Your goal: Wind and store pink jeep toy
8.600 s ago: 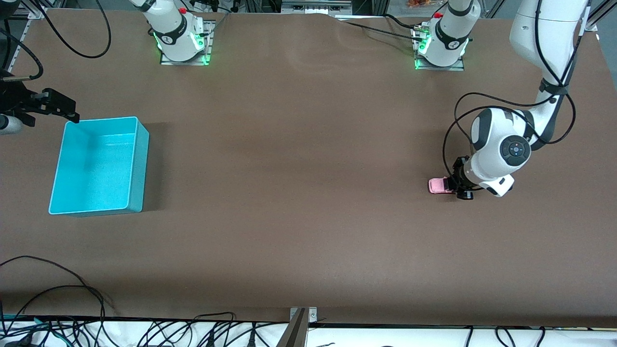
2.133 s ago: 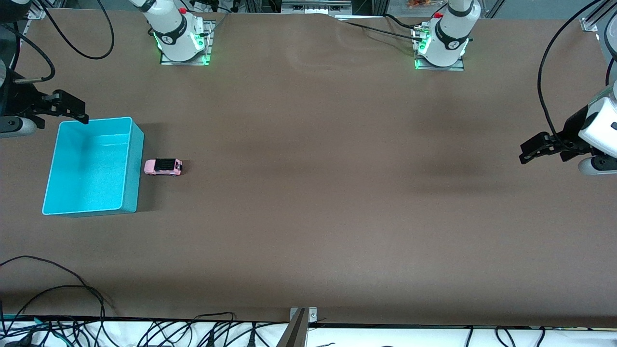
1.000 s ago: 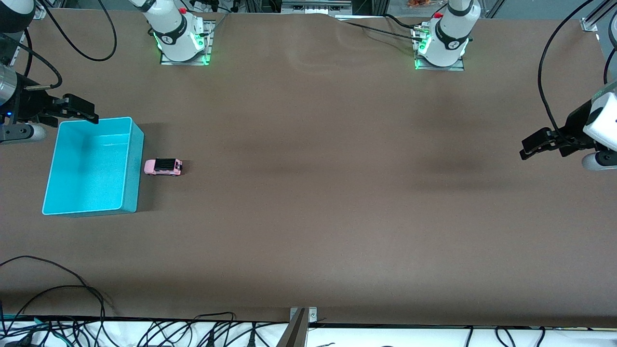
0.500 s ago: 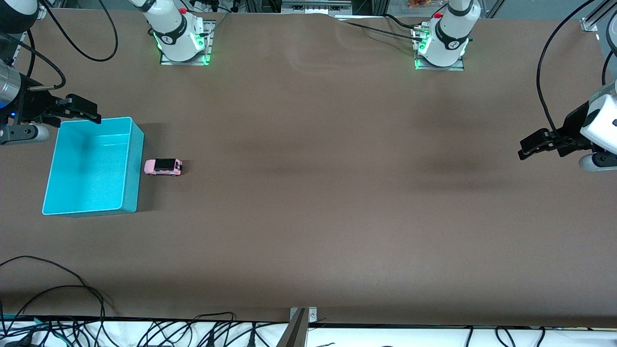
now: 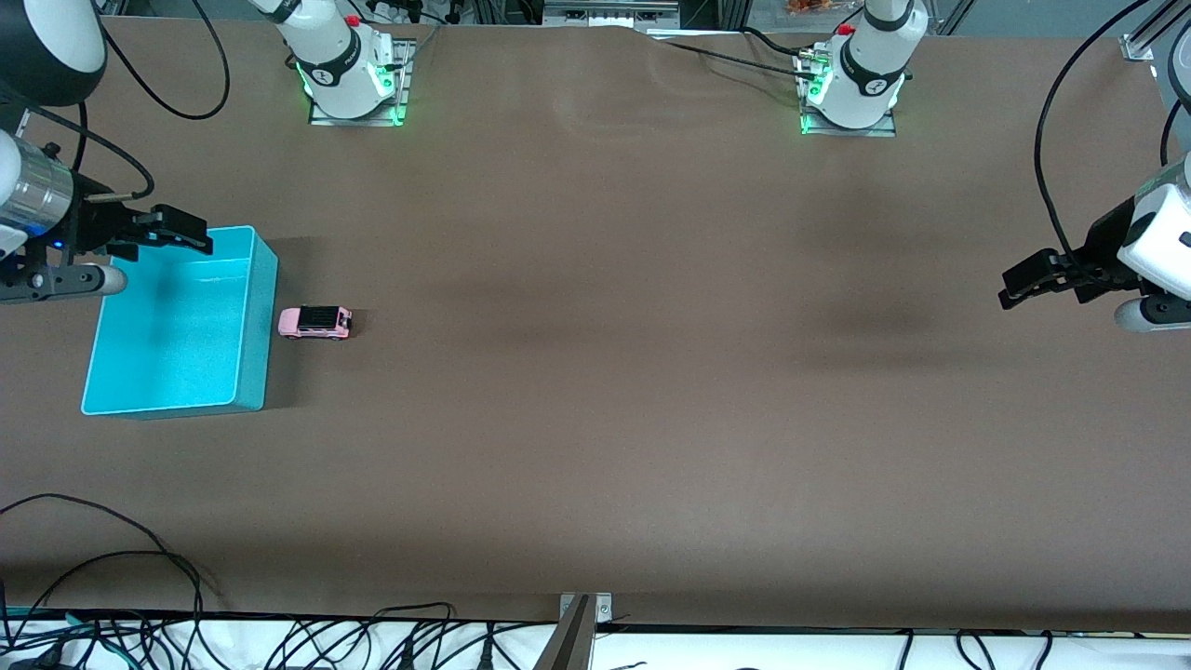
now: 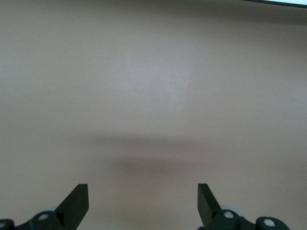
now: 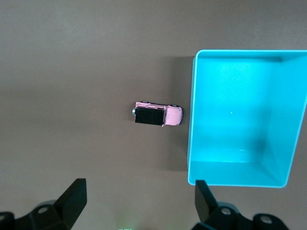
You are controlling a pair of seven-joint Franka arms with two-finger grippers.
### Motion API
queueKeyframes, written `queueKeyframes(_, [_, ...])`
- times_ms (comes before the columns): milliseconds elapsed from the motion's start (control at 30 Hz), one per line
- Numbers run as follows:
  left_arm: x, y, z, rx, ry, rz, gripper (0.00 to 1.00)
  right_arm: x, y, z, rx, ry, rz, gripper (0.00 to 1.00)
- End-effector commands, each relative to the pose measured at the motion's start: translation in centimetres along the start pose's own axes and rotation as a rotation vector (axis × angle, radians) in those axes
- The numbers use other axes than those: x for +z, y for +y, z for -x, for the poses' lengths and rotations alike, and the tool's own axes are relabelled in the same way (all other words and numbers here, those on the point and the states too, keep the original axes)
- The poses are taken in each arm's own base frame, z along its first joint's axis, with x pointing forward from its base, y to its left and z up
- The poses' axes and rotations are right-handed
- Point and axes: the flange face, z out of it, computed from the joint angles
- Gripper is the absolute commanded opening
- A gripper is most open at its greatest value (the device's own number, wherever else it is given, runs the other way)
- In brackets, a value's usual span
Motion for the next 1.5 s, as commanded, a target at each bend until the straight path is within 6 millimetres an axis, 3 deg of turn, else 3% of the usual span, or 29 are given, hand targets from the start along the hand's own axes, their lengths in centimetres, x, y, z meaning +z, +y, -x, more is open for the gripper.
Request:
queueKeyframes(0, [0.0,-0.1,0.4,0.005,-0.010,0.026,1.00,3.5,-0.2,0.6,0.012,0.026,0.002,1.00])
queueKeyframes(300, [0.2,-0.3,0.3,0.001,-0.012,0.021,1.00,8.2,0.0,1.2,0.018,0.051,0.002,1.00])
queueKeyframes(533, [0.2,-0.4,0.2,-0.001,-0.014,0.021,1.00,15.2,0.1,3.0,0.028,0.100,0.001,1.00])
queueKeyframes(667, [0.3,-0.4,0.2,-0.001,-0.015,0.022,1.00,17.9,0.1,4.1,0.048,0.131,0.002,1.00])
queueKeyframes(1033, [0.5,-0.5,0.3,-0.003,-0.020,0.022,1.00,22.3,0.1,5.0,0.192,0.143,-0.005,1.00])
queueKeyframes(1233, [0.5,-0.4,0.3,-0.002,-0.021,0.022,1.00,24.8,0.0,4.5,0.565,0.214,-0.042,1.00])
queueKeyframes(1467, [0.9,-0.5,0.2,-0.002,-0.026,0.021,1.00,26.6,-0.7,4.0,0.723,0.212,-0.063,1.00])
